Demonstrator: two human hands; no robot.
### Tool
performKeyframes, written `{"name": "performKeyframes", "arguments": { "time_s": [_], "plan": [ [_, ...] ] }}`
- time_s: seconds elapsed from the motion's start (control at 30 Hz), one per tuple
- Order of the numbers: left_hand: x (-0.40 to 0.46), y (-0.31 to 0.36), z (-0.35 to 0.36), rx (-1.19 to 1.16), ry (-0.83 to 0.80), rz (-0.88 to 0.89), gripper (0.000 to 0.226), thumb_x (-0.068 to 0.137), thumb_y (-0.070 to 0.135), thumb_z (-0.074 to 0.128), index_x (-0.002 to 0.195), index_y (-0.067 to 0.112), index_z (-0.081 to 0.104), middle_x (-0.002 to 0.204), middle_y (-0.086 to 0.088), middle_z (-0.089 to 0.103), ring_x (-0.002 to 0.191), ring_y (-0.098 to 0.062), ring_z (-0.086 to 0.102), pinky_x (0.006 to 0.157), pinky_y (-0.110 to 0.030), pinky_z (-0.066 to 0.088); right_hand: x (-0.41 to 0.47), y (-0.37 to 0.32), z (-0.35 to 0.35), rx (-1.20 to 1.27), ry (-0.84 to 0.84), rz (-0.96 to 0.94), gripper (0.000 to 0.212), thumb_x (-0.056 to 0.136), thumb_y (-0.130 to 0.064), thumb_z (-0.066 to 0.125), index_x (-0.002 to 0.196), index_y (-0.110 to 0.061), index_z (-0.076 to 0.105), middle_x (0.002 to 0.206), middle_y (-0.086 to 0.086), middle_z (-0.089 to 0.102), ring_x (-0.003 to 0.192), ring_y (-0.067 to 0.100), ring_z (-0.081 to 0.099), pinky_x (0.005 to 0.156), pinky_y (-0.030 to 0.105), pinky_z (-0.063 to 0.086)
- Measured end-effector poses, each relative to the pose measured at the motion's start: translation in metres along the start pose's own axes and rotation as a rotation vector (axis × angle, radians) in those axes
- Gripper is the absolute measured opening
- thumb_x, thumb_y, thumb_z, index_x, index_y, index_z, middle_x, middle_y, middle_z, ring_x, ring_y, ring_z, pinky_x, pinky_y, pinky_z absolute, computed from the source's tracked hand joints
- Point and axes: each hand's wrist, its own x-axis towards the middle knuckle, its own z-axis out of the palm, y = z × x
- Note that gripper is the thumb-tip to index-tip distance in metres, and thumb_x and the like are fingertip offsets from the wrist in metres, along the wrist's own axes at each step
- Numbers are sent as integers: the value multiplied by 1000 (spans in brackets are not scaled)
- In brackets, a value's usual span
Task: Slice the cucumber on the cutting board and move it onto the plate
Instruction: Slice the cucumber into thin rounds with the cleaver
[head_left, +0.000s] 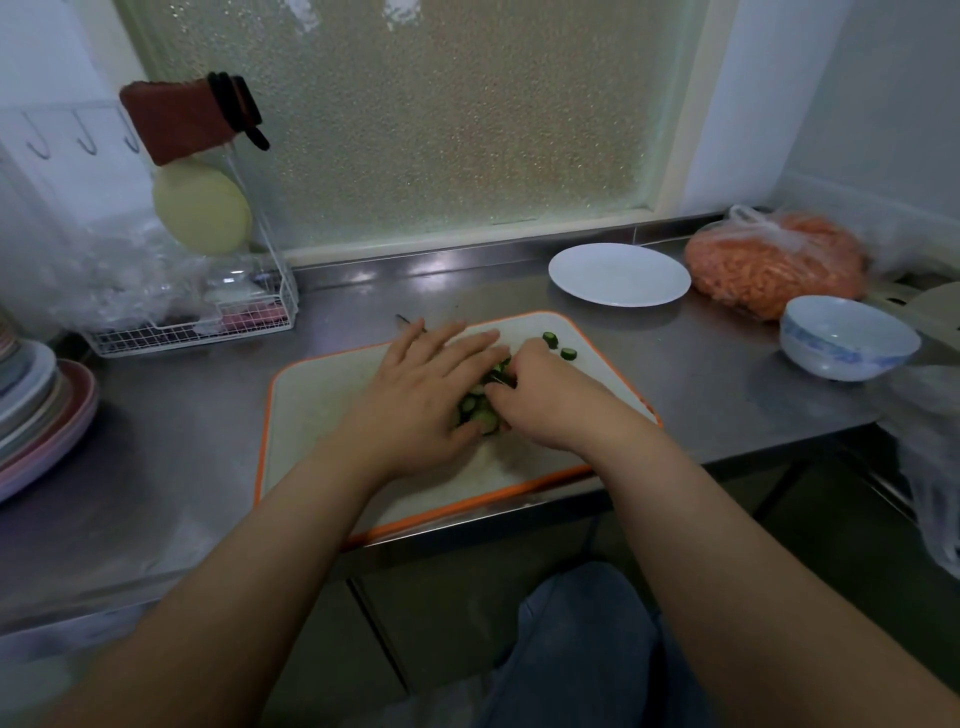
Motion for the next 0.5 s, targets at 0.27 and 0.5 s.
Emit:
{"name": "performKeyframes", "arguments": {
  "time_s": [0.27, 0.5],
  "plan": [
    [12, -11, 9, -67, -206, -81, 91, 70, 80, 29, 144, 28, 33, 148, 5, 39, 139, -13, 30, 118, -37, 10, -12, 12, -7, -255, 34, -39, 42, 95, -34, 53, 128, -14, 37, 120, 9, 60, 105, 30, 59, 79, 38, 46],
    [21, 9, 12, -70, -281, 44, 91, 74, 78, 46, 149, 37, 14, 159, 11, 12, 145, -15, 10, 117, -37, 3, -14, 16, -5, -294, 64, -43, 63, 95, -30, 53, 144, -7, 20, 121, 12, 61, 105, 30, 61, 73, 37, 43]
  ]
}}
